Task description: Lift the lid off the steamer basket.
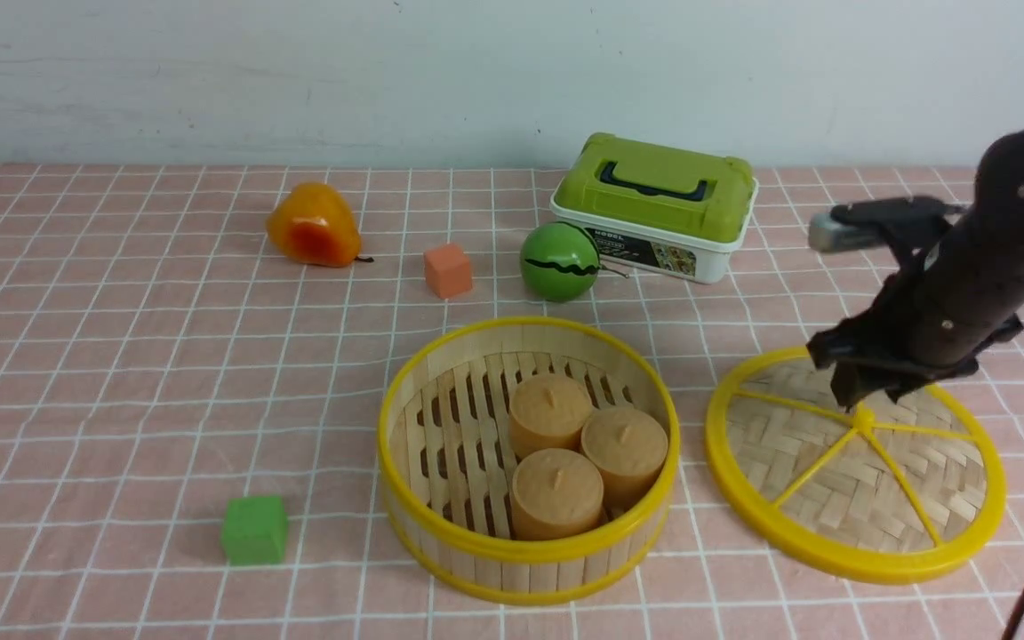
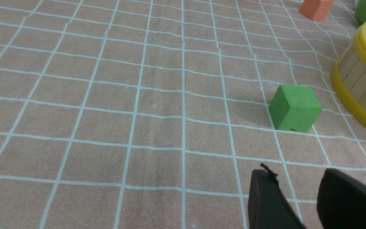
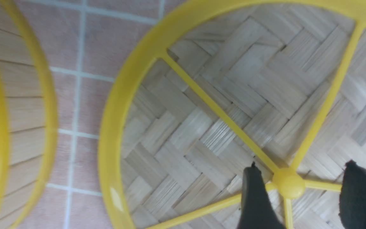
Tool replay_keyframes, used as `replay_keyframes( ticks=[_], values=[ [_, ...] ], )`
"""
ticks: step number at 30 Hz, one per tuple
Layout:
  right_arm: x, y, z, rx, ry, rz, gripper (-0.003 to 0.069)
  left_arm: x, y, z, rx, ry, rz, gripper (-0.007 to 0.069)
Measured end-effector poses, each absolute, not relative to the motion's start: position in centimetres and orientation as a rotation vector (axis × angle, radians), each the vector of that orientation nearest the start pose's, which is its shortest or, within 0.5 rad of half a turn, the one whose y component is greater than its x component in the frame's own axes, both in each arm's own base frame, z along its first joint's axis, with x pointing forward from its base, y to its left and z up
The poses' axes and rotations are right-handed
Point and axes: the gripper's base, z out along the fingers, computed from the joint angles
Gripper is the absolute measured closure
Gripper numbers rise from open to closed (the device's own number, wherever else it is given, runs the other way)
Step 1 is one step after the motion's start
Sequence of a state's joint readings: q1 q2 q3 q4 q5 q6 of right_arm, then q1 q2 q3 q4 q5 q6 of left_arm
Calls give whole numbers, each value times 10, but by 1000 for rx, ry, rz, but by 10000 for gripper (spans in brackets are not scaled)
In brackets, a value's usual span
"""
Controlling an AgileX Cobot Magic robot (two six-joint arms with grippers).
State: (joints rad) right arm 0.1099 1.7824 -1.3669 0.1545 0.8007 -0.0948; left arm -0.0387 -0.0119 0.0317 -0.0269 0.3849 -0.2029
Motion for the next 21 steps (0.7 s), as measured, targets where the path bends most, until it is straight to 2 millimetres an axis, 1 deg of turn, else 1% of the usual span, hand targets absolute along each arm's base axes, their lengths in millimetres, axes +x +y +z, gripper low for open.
replay_keyframes(
  ticks=[3,4,5,6,7,8,10,13,18,21],
  values=[
    [357,53,291,-182,2558,237,319,52,-3,169,-172,1885,-192,386],
    [342,53,312,-195,2479,255,332,52,-3,169,-172,1885,-192,386],
    [334,53,318,-203,2448,263,340,52,-3,169,-172,1885,-192,386],
    [322,52,329,-213,2399,270,356,52,-3,169,-172,1885,-192,386],
    [304,51,342,-223,2335,273,386,52,-3,169,-172,1885,-192,386],
    [299,50,345,-230,2319,272,396,52,-3,169,-172,1885,-192,386],
    [272,47,352,-239,2247,267,447,52,-3,169,-172,1885,-192,386],
    [229,41,353,-239,2136,236,538,52,-3,169,-172,1885,-192,386],
    [193,35,346,-216,2035,211,617,52,-3,169,-172,1885,-192,386],
    [178,32,343,-210,1996,202,648,52,-3,169,-172,1885,-192,386]
  ],
)
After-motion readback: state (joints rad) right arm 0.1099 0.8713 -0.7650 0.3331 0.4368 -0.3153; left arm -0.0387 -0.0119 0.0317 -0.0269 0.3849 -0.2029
